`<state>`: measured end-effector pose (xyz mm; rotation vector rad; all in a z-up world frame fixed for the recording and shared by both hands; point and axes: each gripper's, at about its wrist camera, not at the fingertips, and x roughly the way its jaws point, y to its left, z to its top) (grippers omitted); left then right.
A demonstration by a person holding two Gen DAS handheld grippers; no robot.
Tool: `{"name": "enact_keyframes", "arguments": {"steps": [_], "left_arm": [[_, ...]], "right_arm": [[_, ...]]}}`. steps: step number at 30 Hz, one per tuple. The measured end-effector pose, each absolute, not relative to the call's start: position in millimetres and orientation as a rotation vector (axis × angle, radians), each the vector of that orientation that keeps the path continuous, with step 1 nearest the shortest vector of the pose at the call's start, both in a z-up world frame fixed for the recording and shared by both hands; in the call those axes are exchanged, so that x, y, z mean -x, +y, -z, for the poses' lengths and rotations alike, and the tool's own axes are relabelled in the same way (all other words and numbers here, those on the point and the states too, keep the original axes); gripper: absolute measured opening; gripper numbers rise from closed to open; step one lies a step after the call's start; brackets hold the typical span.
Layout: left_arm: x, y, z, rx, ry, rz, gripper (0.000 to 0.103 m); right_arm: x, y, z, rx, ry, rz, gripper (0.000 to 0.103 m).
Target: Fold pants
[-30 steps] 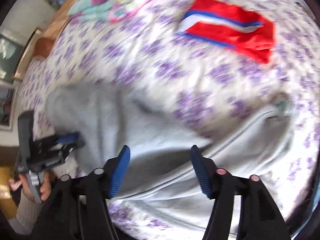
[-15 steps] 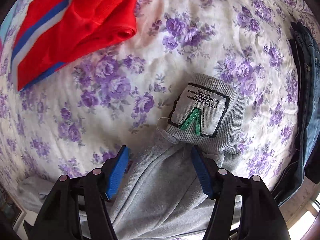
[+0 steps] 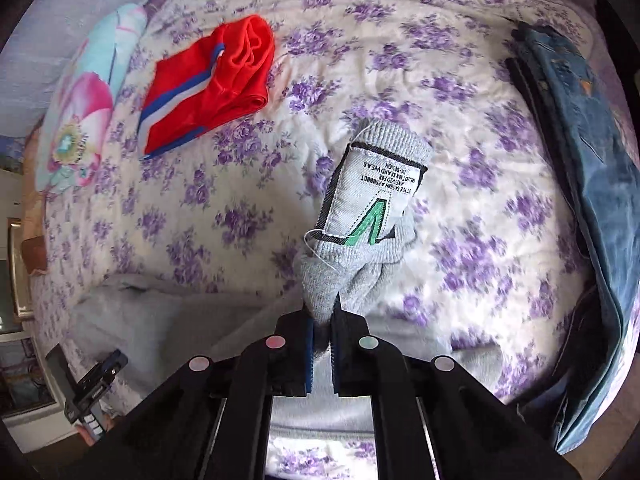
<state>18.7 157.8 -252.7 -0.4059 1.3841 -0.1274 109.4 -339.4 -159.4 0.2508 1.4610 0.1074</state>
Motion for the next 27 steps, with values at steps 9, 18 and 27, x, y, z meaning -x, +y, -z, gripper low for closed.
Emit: {"name": "enact_keyframes", "arguments": {"steps": [9,18,27], "left_arm": [[-23,143,243,0.287,1.453,0.128,0.045],[-21,86,195,0.188,1.376,0.293,0.051],[0,30,268,0.143,1.455,0.340,0.065]], "right_arm": [[9,-409,284,-0.578,1.414,0.074,0.007],[24,-394,272,-0.484,1.444,0.030,0.026],[-1,-252,187,-0.038,1.375,-0.355,0.032]]}}
